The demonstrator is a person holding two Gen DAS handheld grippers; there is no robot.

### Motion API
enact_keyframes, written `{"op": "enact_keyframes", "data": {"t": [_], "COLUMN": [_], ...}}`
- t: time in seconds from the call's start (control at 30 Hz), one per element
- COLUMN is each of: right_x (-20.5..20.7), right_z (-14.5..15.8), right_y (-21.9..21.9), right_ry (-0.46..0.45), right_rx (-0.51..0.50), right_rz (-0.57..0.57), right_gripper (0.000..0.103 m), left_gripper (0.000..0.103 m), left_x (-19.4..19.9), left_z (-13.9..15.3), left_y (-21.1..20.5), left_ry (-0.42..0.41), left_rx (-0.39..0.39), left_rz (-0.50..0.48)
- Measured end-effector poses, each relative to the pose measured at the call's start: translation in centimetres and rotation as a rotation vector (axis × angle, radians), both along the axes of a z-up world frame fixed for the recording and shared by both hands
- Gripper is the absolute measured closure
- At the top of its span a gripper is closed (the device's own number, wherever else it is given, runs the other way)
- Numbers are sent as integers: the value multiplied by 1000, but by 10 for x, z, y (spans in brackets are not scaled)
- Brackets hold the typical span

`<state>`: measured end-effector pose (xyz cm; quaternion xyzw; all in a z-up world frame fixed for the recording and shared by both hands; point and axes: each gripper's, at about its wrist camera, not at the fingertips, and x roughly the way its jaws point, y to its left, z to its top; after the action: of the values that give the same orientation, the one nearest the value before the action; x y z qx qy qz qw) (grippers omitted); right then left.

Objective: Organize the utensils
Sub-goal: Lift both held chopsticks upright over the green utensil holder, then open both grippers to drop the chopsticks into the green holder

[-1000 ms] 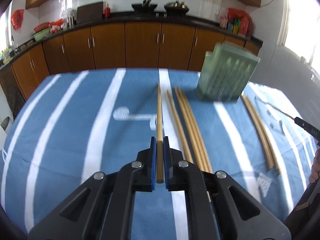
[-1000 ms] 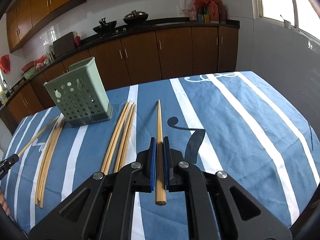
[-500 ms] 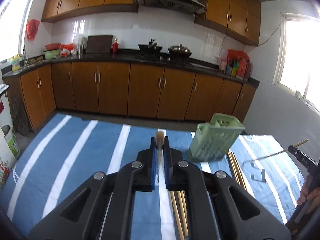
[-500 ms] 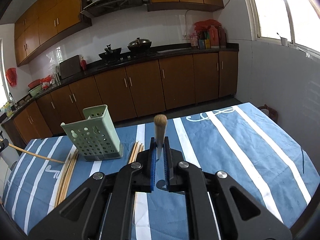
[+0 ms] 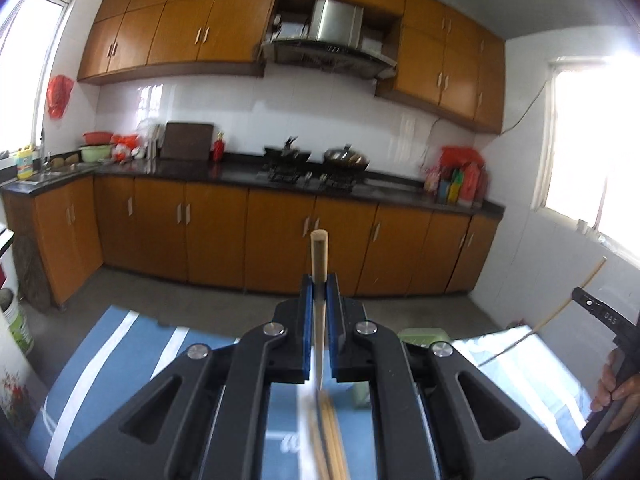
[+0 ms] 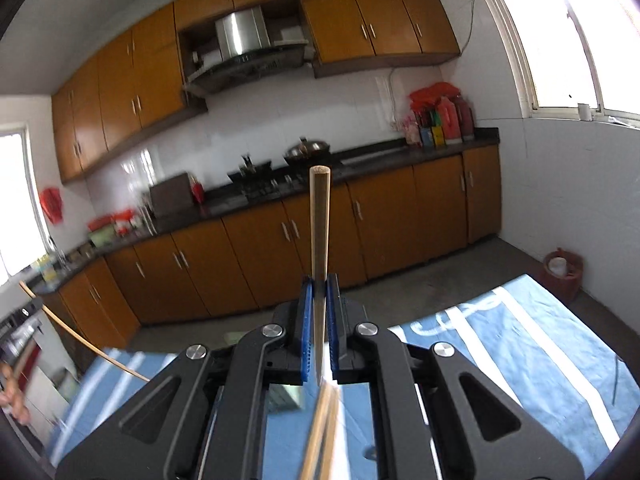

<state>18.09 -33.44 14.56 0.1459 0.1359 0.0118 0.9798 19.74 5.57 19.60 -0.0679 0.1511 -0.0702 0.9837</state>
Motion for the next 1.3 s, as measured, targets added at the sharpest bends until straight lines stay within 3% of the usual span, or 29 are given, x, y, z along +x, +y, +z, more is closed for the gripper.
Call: {"op": "enact_keyframes", "data": {"t": [0.13,0.33,0.63,1.0,1.07,1.13,1.3], "right_x": [8,27,58,76,75,72,55], "right_z": [27,24,-17,-47,-45,-42,-28], "right_y": [9,34,58,62,60,58,55], "right_ry": [-56,-60,39,125,126,118,68], "right_rx": [42,0,-55,-61,-59,-56,-61], "right_rz": [52,100,129,132,126,117,97], "right_gripper": [95,95,95,94,88,69,66], "left_gripper": [95,95,95,95,93,87,78], "left_x": [7,23,64,98,100,101,85], "left_z": [27,32,-29,-82,-84,-85,-77], "left_y": [-15,-44,-81,-86,-84,-81,-69], "left_ry": [-35,-79,17,120,126,132,108], "left_rx": [-42,-100,-57,-23,-26,-43,-68], "left_rz": [-41,-76,-97,-74,-68,-62,-46]}}
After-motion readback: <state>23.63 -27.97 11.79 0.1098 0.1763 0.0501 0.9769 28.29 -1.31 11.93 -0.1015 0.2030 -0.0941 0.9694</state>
